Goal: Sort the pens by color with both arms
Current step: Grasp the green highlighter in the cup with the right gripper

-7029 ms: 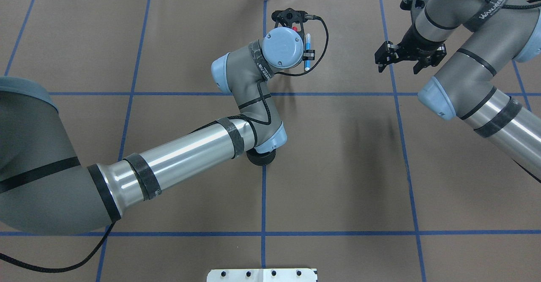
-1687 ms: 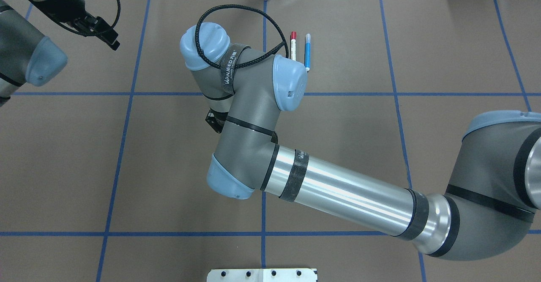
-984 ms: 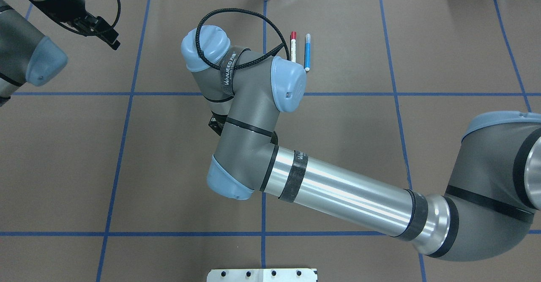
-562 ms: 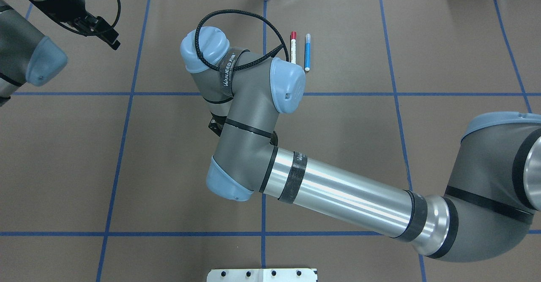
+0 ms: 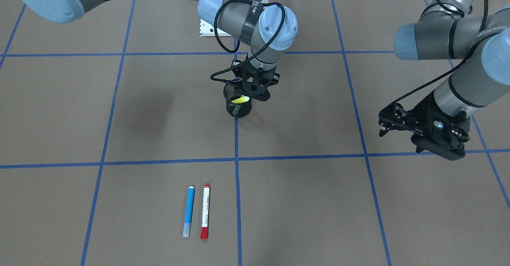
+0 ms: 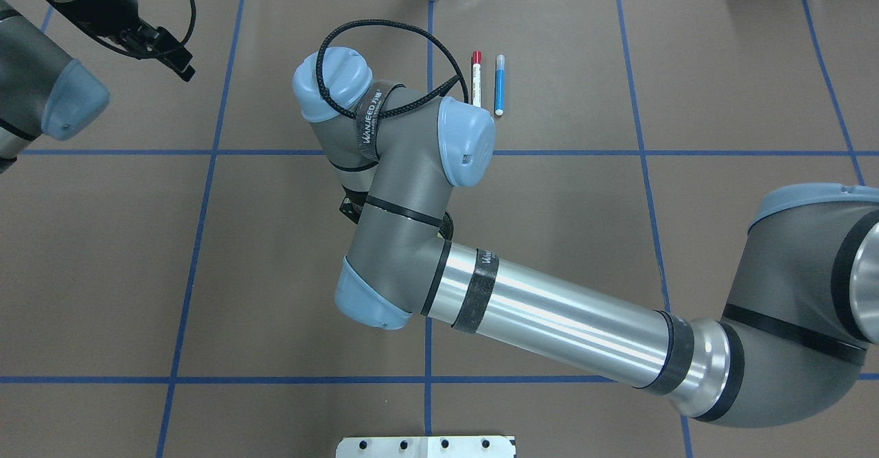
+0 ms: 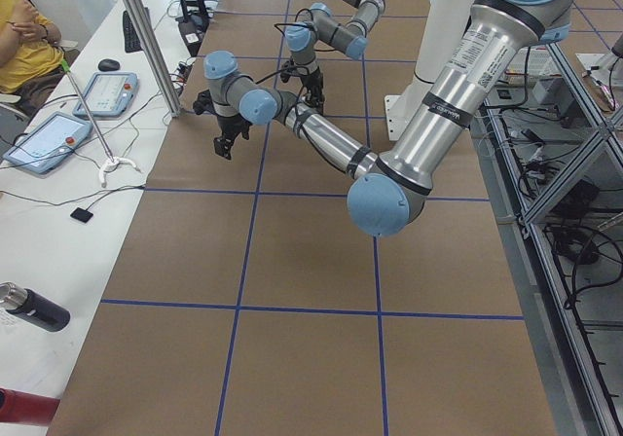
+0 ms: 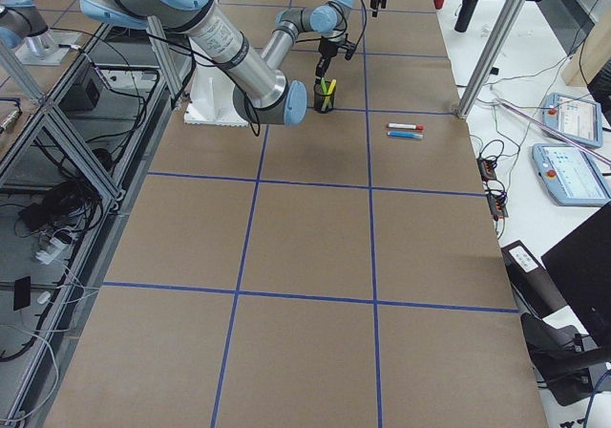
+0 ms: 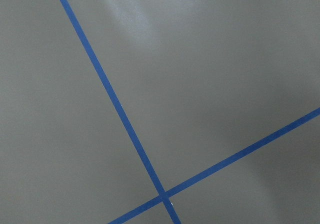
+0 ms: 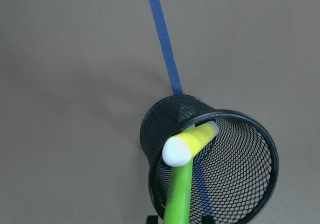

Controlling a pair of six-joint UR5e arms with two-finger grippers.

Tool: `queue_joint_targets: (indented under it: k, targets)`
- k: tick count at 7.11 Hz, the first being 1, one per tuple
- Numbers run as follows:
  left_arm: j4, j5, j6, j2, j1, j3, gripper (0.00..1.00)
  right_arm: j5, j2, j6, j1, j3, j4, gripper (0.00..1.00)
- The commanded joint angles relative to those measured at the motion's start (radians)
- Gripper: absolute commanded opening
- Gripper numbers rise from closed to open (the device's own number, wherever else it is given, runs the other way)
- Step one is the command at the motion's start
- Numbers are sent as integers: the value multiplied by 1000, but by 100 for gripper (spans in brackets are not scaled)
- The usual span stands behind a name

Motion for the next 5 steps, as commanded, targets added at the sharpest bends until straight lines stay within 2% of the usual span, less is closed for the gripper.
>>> queue_joint_targets:
  k: [1,2,5]
  targets:
    - [0,0,0,0,0,0,99,-1,1,1,0,1,0,18]
    - [0,0,0,0,0,-2,99,-1,3,1,0,2,-2,11]
    - [0,0,0,-1,0,-2,99,-4,4,1,3,21,-27,10]
